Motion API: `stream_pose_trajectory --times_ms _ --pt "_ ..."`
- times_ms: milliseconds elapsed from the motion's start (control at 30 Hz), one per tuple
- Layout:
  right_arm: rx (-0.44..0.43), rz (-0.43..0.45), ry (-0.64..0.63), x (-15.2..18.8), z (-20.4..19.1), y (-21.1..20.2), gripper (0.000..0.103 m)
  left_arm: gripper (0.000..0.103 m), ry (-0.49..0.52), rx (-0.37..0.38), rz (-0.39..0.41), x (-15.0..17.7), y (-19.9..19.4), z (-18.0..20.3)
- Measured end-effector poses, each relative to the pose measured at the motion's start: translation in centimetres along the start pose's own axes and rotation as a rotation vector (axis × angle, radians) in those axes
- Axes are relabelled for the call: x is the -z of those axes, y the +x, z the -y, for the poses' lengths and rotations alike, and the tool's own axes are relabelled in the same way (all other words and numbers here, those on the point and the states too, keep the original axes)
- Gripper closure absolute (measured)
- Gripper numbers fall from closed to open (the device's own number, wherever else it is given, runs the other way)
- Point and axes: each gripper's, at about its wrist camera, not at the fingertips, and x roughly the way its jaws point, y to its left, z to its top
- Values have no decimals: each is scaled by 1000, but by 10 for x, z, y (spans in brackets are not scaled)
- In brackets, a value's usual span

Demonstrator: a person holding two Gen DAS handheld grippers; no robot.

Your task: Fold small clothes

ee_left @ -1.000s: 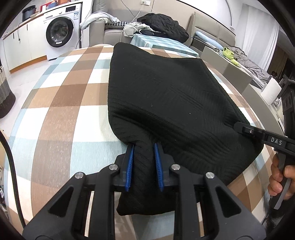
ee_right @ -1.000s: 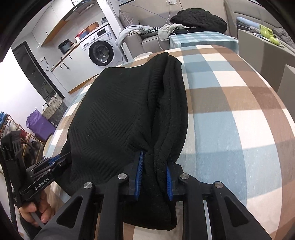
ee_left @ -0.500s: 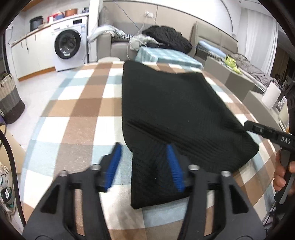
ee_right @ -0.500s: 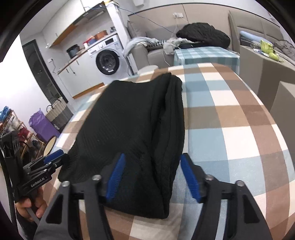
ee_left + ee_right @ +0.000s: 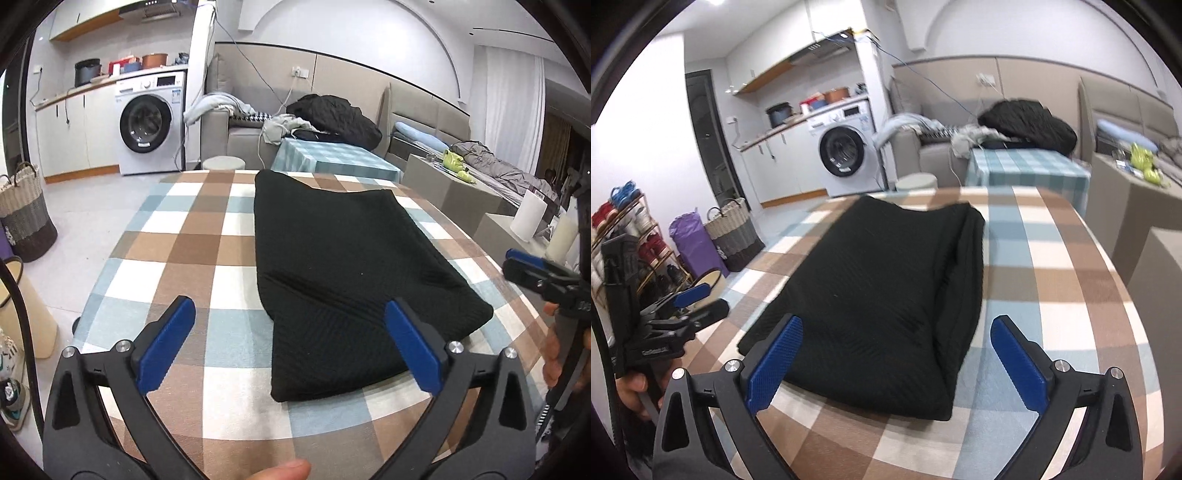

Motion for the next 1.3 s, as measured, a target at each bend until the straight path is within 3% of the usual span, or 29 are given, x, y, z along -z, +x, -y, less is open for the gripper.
stream_pose_trajectory --times_ms 567,1300 --pt "-14 165 -50 18 3 -7 0 1 74 -48 81 15 -4 5" --pt "-17 204 -66 32 5 -6 0 1 53 -53 102 16 -4 -1"
